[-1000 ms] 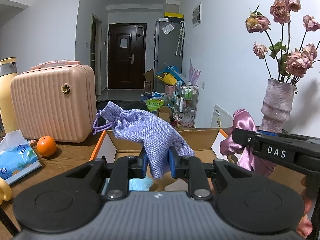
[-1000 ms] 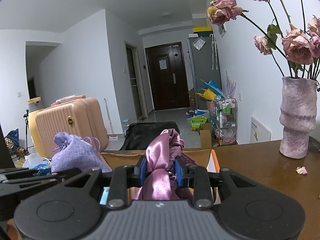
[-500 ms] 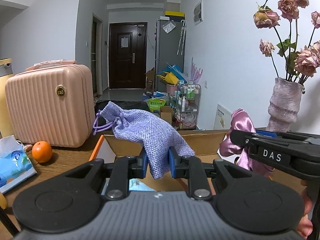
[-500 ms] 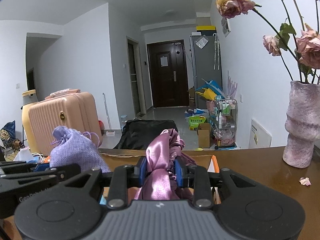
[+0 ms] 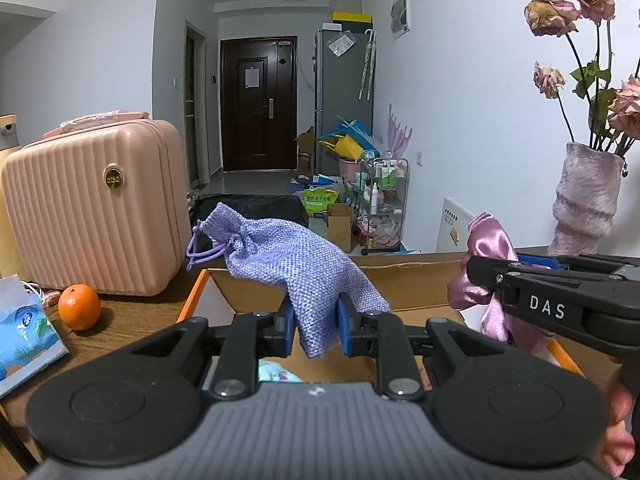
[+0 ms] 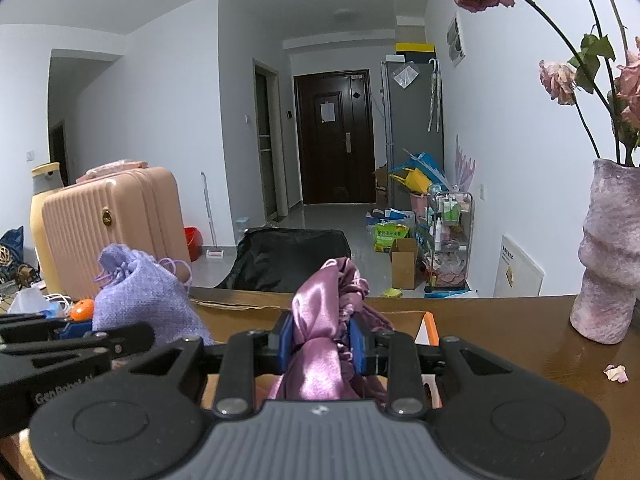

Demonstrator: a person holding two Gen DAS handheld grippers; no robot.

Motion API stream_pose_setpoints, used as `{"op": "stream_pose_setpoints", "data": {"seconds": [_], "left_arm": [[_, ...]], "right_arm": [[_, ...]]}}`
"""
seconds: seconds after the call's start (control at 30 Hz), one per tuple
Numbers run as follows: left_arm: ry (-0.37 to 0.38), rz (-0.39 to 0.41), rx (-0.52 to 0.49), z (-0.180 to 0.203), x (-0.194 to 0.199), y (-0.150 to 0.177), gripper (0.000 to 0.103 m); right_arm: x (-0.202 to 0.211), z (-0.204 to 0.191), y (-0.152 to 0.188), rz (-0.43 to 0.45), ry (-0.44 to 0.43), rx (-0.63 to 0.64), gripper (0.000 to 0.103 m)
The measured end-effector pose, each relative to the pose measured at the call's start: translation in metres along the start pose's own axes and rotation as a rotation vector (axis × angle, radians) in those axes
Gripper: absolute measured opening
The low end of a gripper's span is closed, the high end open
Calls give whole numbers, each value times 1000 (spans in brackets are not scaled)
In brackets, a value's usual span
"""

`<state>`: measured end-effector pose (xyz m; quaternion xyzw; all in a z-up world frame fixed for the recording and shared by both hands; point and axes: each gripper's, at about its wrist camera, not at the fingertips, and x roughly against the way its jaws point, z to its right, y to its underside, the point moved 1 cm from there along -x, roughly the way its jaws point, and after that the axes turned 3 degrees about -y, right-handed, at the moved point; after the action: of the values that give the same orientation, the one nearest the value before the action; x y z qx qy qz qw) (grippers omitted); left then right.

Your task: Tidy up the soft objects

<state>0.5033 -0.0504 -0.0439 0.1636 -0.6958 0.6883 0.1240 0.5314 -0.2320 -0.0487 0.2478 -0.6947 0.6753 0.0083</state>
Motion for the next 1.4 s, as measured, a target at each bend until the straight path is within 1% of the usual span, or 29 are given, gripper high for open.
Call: {"op": "stream_pose_setpoints", "data": {"seconds": [0.43, 0.53, 0.57, 0.6, 0.63, 0.7, 0.73, 0.77, 0.8, 0.87, 0.93, 1.07, 1.4], "left_arm": [[-18, -34, -4, -4, -21, 1, 22], [-16, -35, -7, -5, -21, 2, 27], [-20, -37, -8, -5, -22, 2, 37], [-31, -36, -6, -5, -21, 3, 44], [-36, -39, -2, -6, -22, 3, 57], [-49, -43, 20, -10, -22, 3, 85], [-65, -47, 31, -11, -23, 3, 89], [-82, -45, 43, -13, -22, 3, 95], [-98, -40, 53, -16, -22, 3, 103], [-127, -36, 62, -18, -21, 3, 103], [-144, -35, 68, -21, -22, 3, 103], [-141, -51, 83, -24, -24, 2, 103], [-143, -52, 89, -26, -25, 2, 103]], "right_arm": [[-15, -1, 1, -32, 20, 15, 29], [-16, 0, 0, -35, 22, 15, 31], [-16, 0, 0, -36, 26, 15, 33], [-16, 1, 0, -35, 30, 12, 43], [-16, 2, -2, -32, 36, 9, 49], [-14, 6, -2, -19, 50, -1, 75], [-13, 8, -2, -14, 54, -8, 81], [-12, 9, -3, -9, 56, -16, 91], [-11, 11, -3, -3, 59, -24, 97], [-11, 13, -4, 2, 64, -34, 103], [-11, 15, -5, -2, 63, -37, 103], [-13, 14, -4, -12, 67, -34, 103], [-11, 14, -2, -9, 80, -37, 103]]}}
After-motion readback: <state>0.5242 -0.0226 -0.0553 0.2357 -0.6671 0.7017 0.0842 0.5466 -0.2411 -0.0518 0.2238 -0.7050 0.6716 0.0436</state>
